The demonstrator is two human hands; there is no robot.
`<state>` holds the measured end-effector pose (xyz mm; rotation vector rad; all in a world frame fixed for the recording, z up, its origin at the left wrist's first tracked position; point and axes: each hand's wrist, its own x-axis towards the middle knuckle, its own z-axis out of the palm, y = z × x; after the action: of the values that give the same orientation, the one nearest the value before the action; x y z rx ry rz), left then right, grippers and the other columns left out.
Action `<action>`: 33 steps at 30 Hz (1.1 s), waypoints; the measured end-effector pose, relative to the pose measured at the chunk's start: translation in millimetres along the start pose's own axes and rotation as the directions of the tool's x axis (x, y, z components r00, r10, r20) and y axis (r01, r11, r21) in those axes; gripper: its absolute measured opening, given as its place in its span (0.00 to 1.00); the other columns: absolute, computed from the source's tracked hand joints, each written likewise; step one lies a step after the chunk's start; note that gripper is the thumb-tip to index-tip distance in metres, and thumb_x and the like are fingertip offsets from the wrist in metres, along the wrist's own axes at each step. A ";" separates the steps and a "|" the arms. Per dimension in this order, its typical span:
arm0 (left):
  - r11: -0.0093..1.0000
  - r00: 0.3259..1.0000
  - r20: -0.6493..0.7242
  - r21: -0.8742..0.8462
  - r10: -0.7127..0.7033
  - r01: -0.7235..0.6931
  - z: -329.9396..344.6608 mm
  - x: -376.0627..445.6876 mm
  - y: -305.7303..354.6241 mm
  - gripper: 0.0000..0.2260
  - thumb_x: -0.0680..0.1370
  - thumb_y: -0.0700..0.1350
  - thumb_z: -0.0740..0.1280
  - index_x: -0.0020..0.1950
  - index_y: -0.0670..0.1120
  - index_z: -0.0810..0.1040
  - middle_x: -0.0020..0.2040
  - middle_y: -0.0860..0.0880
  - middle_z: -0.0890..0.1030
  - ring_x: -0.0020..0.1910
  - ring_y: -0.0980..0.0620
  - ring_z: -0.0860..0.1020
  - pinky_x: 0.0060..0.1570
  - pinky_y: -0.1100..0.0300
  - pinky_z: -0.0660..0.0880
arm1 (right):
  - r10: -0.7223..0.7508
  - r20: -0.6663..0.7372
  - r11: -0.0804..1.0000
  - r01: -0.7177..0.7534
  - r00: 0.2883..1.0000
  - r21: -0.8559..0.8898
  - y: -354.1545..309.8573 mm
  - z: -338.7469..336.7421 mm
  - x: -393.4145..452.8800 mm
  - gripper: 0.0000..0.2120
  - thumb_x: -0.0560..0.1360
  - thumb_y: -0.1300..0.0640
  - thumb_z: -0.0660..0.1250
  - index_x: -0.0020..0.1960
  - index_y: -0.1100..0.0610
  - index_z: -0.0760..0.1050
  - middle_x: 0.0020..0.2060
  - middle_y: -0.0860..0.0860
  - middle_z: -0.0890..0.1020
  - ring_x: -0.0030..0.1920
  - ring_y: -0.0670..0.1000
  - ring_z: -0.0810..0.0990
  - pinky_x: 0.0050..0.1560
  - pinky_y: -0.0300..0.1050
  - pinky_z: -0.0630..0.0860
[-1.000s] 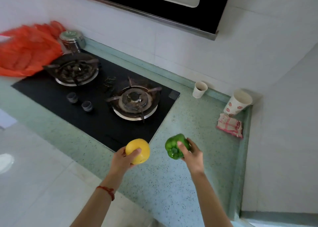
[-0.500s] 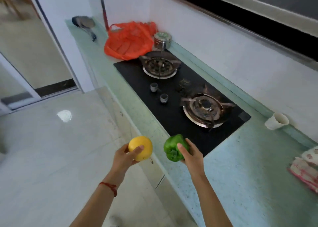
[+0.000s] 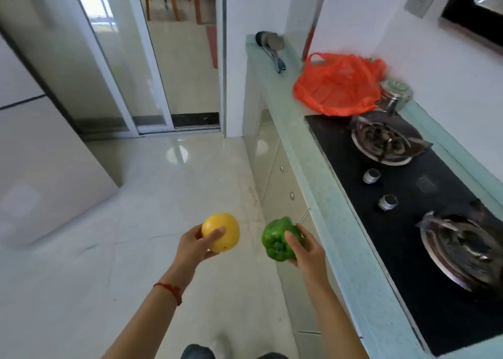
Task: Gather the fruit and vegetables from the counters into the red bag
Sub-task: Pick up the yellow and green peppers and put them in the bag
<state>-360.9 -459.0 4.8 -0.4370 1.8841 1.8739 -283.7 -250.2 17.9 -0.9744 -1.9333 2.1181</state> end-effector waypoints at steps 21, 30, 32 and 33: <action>0.996 0.978 -0.205 -0.092 -0.027 0.008 -9.5 185.1 105.0 0.17 0.72 0.44 0.70 0.58 0.40 0.75 0.55 0.42 0.78 0.51 0.47 0.78 0.45 0.55 0.80 | 0.024 0.236 0.995 0.001 0.971 -0.102 -83.8 117.2 232.2 0.25 0.72 0.57 0.70 0.68 0.59 0.68 0.57 0.55 0.75 0.52 0.52 0.77 0.33 0.33 0.79; 0.995 0.977 -0.207 -0.098 -0.049 0.029 -15.0 281.7 152.7 0.17 0.72 0.44 0.70 0.59 0.41 0.75 0.55 0.43 0.78 0.51 0.48 0.79 0.41 0.58 0.81 | 0.058 0.227 0.996 -0.040 0.972 -0.085 -111.0 166.1 320.1 0.25 0.73 0.58 0.69 0.68 0.60 0.68 0.57 0.55 0.74 0.49 0.50 0.77 0.34 0.33 0.79; 0.995 0.978 -0.203 -0.089 -0.054 0.036 -21.4 310.9 165.1 0.18 0.72 0.44 0.70 0.60 0.40 0.74 0.55 0.43 0.78 0.51 0.48 0.78 0.42 0.58 0.81 | 0.058 0.213 0.996 -0.041 0.975 -0.084 -115.1 182.9 343.1 0.25 0.72 0.57 0.69 0.68 0.59 0.68 0.57 0.55 0.74 0.52 0.52 0.77 0.34 0.33 0.79; 0.996 0.979 -0.198 -0.087 -0.054 0.037 -25.0 326.5 172.0 0.18 0.73 0.44 0.70 0.60 0.40 0.74 0.55 0.43 0.78 0.51 0.48 0.78 0.42 0.57 0.81 | 0.060 0.206 0.996 -0.044 0.977 -0.079 -117.3 192.4 355.3 0.25 0.72 0.57 0.69 0.68 0.59 0.68 0.58 0.55 0.74 0.52 0.52 0.77 0.34 0.33 0.79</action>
<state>-730.0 -450.7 -17.8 -0.7148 1.9088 1.9448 -702.3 -219.7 -10.9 -0.8539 -2.1181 2.2749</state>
